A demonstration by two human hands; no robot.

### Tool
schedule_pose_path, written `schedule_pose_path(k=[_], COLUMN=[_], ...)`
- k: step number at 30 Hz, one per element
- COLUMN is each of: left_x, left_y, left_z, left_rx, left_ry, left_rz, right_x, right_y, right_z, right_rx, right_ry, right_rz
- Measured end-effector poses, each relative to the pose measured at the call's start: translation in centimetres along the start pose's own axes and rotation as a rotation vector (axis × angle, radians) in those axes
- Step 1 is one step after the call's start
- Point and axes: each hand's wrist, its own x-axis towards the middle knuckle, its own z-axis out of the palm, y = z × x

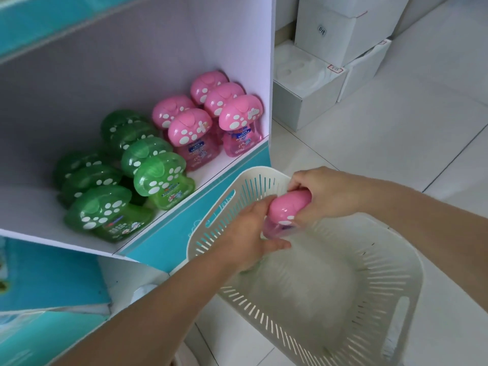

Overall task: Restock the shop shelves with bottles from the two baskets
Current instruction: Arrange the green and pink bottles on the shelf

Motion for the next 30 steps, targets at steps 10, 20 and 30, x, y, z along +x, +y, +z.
schedule_pose_path(k=[10,20,30], left_x=[2.1,2.4,3.0], left_y=[1.8,-0.3,-3.2], left_z=[-9.5,-14.5,-13.7], left_rx=[-0.02,0.052,-0.019], left_ry=[0.285,0.469,0.544], left_rz=[0.065,0.026,-0.029], right_x=[2.6,8.3,10.5], right_y=[-4.9,-7.9,-8.4], right_z=[-4.2,-3.8,-1.2], right_rx=[0.233,0.535,0.522], right_ry=[0.289,0.548,0.635], right_rz=[-0.107,-0.225,-0.169])
